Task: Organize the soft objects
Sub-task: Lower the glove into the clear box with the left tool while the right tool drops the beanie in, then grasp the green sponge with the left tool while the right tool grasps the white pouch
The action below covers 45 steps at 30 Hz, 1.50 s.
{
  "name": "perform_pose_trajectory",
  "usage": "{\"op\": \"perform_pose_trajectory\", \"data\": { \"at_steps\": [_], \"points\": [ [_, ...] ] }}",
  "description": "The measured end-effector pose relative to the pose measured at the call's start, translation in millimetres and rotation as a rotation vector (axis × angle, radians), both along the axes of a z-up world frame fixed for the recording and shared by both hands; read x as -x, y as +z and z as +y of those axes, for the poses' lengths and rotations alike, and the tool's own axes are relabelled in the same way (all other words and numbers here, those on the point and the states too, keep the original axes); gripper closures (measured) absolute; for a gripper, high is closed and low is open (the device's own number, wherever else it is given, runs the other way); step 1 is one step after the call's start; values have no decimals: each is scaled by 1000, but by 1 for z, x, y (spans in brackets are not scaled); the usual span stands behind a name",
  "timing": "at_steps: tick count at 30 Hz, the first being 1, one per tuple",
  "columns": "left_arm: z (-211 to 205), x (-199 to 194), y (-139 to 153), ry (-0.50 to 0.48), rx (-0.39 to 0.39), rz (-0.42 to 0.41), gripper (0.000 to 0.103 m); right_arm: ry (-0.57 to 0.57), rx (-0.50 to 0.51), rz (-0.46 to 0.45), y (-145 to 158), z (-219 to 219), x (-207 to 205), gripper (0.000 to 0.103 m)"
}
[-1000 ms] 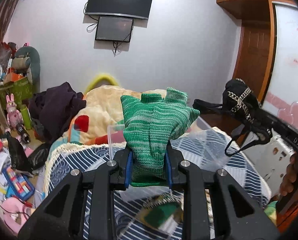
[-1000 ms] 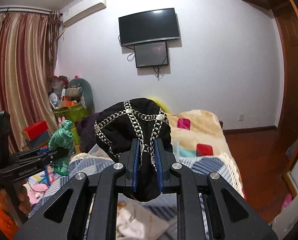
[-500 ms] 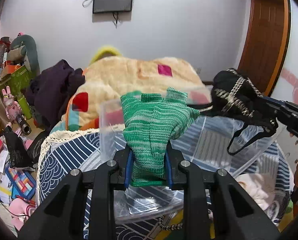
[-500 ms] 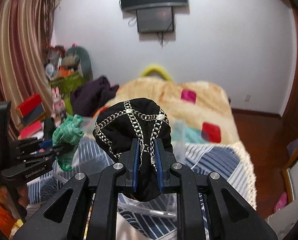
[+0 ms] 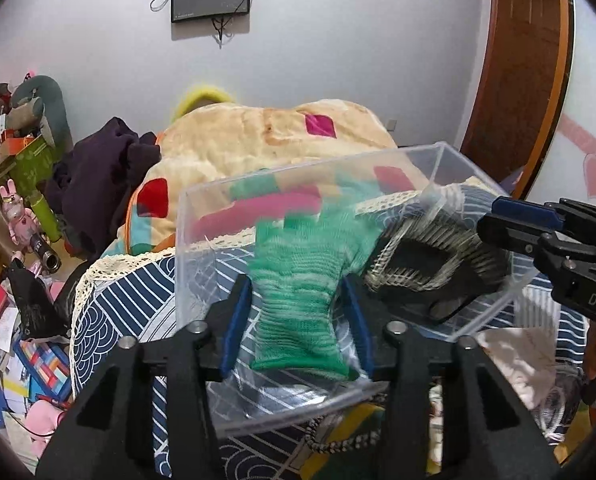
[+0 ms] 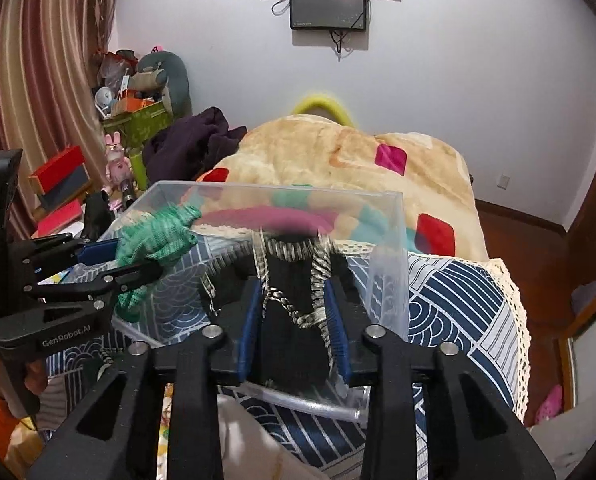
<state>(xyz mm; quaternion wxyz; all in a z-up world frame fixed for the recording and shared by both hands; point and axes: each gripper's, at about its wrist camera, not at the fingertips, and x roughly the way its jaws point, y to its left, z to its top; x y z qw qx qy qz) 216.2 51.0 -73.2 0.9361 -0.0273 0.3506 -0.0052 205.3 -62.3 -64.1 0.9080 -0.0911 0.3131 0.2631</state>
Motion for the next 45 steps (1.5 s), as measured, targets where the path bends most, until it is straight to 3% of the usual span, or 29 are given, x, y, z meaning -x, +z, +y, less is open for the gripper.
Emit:
{"op": "perform_pose_trajectory", "data": {
  "at_steps": [5,9,12,18,27,36,45],
  "points": [
    [1,19,21,-8,23,-63,43,3,-32,-56,20,-7,12,71],
    [3,43,42,2,38,-135,34,-1,-84,-115,37,-17,29,55],
    [1,59,52,3,33,-170,32,1,-109,-145,45,-22,39,54],
    [-3,88,55,-12,42,-206,28,-15,-147,-190,48,-35,62,41],
    [-3,102,18,0,54,-124,28,-69,-115,-133,15,-44,73,38],
    [-5,98,-39,22,99,1,28,-96,-117,-8,-28,-37,66,37],
    [-9,88,-55,-29,169,21,31,-73,-146,103,-55,-39,61,37]
  ]
}}
